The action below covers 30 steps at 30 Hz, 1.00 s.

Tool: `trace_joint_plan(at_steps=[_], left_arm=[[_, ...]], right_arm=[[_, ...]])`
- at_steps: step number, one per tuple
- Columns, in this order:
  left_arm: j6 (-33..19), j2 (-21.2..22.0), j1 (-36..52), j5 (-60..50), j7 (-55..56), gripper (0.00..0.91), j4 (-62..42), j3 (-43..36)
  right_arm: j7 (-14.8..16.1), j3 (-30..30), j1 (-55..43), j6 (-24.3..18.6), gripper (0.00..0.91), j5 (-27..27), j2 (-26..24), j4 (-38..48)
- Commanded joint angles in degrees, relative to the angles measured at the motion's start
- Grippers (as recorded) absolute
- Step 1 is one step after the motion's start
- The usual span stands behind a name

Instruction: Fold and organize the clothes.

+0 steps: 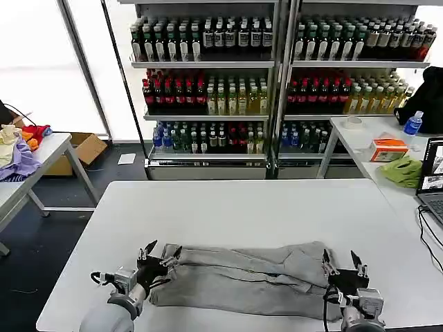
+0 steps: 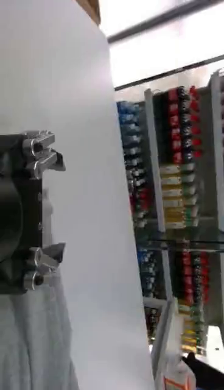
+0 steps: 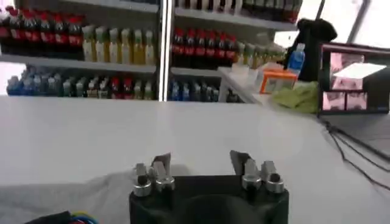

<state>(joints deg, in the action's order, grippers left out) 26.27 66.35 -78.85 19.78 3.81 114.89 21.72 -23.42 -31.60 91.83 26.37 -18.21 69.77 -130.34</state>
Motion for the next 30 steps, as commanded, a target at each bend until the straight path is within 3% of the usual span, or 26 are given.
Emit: trace_joint_plan(at_steps=[1, 7, 8, 9, 10, 18, 23, 30], left_arm=[[1.6, 5.9, -1.9, 2.0, 2.7, 0.907, -0.7, 1.6], [1.7, 6.8, -2.3, 2.1, 2.4, 0.907, -2.2, 1.3], [1.7, 6.9, -2.3, 2.0, 2.4, 0.705, -2.5, 1.2], [1.7, 7.0, -2.4, 2.0, 2.2, 0.322, -2.7, 1.1], [1.7, 7.0, -2.5, 2.0, 1.9, 0.03, -2.9, 1.1], [1.5, 6.7, -3.7, 2.0, 0.0, 0.01, -3.3, 1.1], [-2.0, 6.9, -3.0, 1.9, -1.0, 0.0, -4.6, 2.2], [-2.9, 6.1, -2.3, 1.0, -1.6, 0.0, -4.9, 3.9]], right_arm=[[-0.1, -1.6, -0.1, -0.9, 0.907, 0.5, 0.0, -3.4], [-0.1, -1.3, -1.0, -0.7, 0.907, 0.3, -0.2, -3.5], [-0.1, -1.3, -1.1, -0.6, 0.907, 0.2, -0.3, -3.6], [-0.1, -1.2, -1.3, -0.5, 0.907, 0.2, -0.4, -3.6], [-0.1, -1.2, -1.3, -0.5, 0.907, 0.1, -0.4, -3.6], [-0.2, -1.6, -2.6, 0.4, 0.907, -0.8, -0.9, -4.1], [-0.1, -1.9, -3.8, 1.1, 0.907, -1.0, -1.2, -3.5], [-0.4, -2.2, -6.6, 2.5, 0.907, -1.8, -1.9, -2.7]])
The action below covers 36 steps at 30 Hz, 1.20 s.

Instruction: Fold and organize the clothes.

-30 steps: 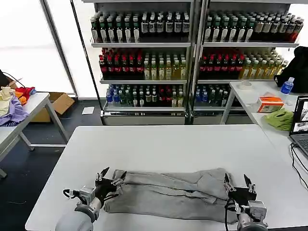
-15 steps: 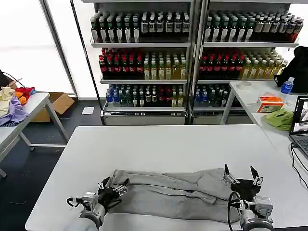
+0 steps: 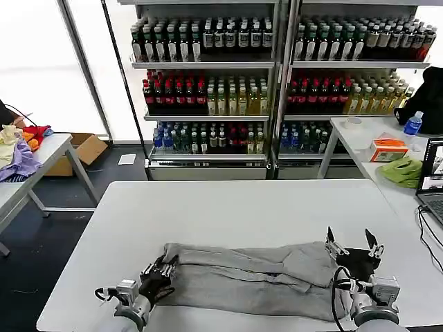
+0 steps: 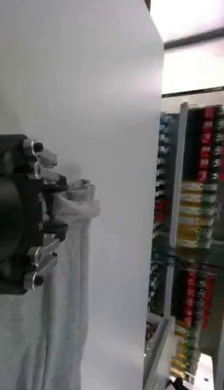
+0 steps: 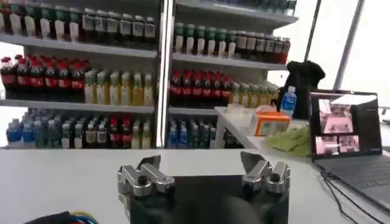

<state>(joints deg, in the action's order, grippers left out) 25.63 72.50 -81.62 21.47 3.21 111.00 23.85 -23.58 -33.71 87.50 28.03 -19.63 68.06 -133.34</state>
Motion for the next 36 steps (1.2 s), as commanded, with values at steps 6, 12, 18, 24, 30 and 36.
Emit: trace_joint_plan(at_steps=[6, 12, 18, 24, 30, 36], left_arm=[[-3.2, -2.7, 1.1, 0.5, -1.3, 0.0, 0.1, 8.9], [-2.7, -16.2, 4.6, 4.8, -1.4, 0.0, -1.7, 26.7], [-3.6, -28.7, 8.6, 2.7, -2.4, 0.0, -13.9, 36.8], [-3.4, -27.0, 6.3, -1.3, -4.6, 0.0, -7.2, 36.0], [-2.0, -21.1, 4.0, -1.6, -3.0, 0.0, 2.1, 22.1], [1.8, -14.9, 4.5, -0.3, -1.0, 0.0, 11.0, 7.0]], right_arm=[[-0.9, 1.1, -4.8, 1.6, 0.907, -0.2, -0.2, 1.8], [-1.0, 1.9, -6.2, 2.1, 0.907, -0.1, -0.5, 1.7], [-1.2, 2.6, -6.7, 1.9, 0.907, -0.2, -0.3, 2.1], [-1.2, 2.9, -6.3, 1.8, 0.907, 0.0, 0.2, 2.0], [-1.3, 1.6, -4.3, 1.9, 0.907, 0.0, 0.4, 0.5], [-1.7, -0.4, -1.8, 2.0, 0.907, 0.4, 1.3, -1.2]])
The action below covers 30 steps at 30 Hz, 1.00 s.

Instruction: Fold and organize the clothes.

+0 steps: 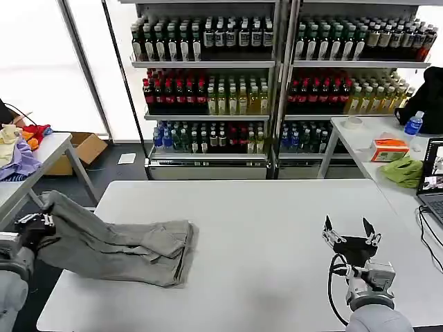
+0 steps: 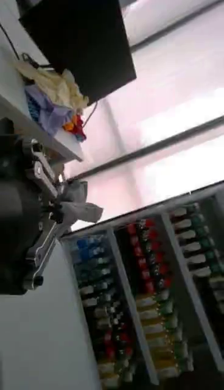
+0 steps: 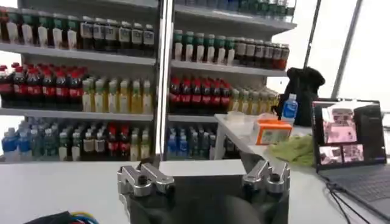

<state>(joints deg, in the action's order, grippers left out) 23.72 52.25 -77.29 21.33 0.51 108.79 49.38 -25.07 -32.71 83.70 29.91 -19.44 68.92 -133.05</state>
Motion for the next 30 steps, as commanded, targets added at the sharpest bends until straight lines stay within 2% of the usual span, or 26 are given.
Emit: trace_joint_plan(at_steps=[1, 4, 11, 18, 27, 28, 29, 30], left_arm=[[4.5, 6.7, 1.2, 1.0, 2.3, 0.0, 13.7, -21.9], [6.0, 8.6, 2.8, 2.1, 3.3, 0.0, 12.9, -28.0], [6.8, 10.2, 4.3, 3.3, 4.5, 0.0, 10.9, -33.5], [7.5, 10.2, 6.5, 5.7, 5.4, 0.0, 9.4, -34.5], [7.3, 11.0, 6.7, 5.4, 4.4, 0.0, 6.7, -34.5], [7.2, 11.3, 6.8, 5.4, 4.4, 0.615, 6.5, -34.6], [7.0, 11.5, 6.9, 5.3, 4.4, 0.907, 6.2, -34.7], [6.9, 12.1, 7.1, 5.0, 4.5, 0.907, 5.6, -34.9]], right_arm=[[-0.3, -1.6, 2.4, 0.2, 0.907, 0.3, 0.7, -1.9], [-0.6, -2.3, 3.5, 0.5, 0.907, 0.7, 1.4, -3.0], [-0.7, -4.0, 6.4, 0.3, 0.907, 1.8, 3.1, -4.3], [-0.5, -3.7, 8.1, -0.4, 0.907, 3.6, 5.4, -4.6], [-0.7, -3.2, 8.2, -0.4, 0.907, 4.3, 5.9, -4.8], [-0.7, -3.1, 8.2, -0.4, 0.907, 4.3, 6.0, -4.8], [-0.8, -3.1, 8.2, -0.4, 0.907, 4.3, 6.0, -4.8], [-0.7, -3.0, 8.2, -0.4, 0.907, 4.4, 5.9, -4.8]])
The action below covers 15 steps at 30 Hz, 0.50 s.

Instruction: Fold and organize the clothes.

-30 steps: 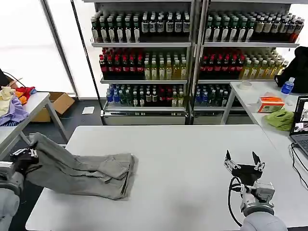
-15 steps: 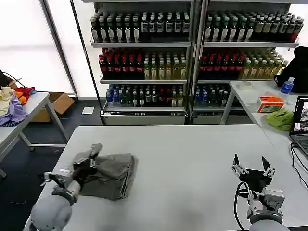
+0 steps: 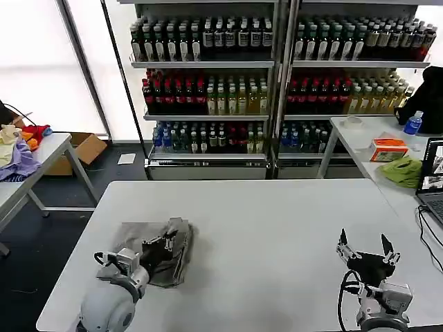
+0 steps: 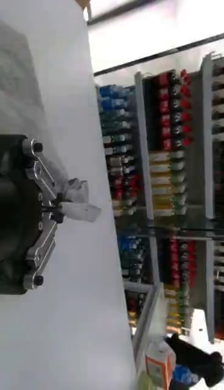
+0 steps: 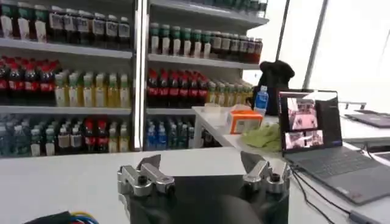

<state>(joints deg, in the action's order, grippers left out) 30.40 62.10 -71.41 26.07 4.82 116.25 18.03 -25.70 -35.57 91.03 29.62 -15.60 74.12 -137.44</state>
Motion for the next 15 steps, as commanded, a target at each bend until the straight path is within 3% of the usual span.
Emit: trace_joint_plan(at_steps=[1, 9, 15], left_arm=[[-0.1, 2.7, 1.5, 0.3, 0.2, 0.907, -2.4, -3.6], [-3.4, 7.8, 4.2, 10.6, 2.3, 0.907, -5.9, -4.4], [-3.6, 7.0, 4.0, 13.9, 2.9, 0.907, -1.0, -2.5]], right_arm=[[-0.1, -0.1, 0.8, -0.1, 0.907, 0.5, 0.7, -0.4], [0.3, -0.2, 0.8, -0.3, 0.907, 0.4, 0.1, 0.1], [0.6, -0.4, 0.8, -0.7, 0.907, 0.0, -0.4, 0.8]])
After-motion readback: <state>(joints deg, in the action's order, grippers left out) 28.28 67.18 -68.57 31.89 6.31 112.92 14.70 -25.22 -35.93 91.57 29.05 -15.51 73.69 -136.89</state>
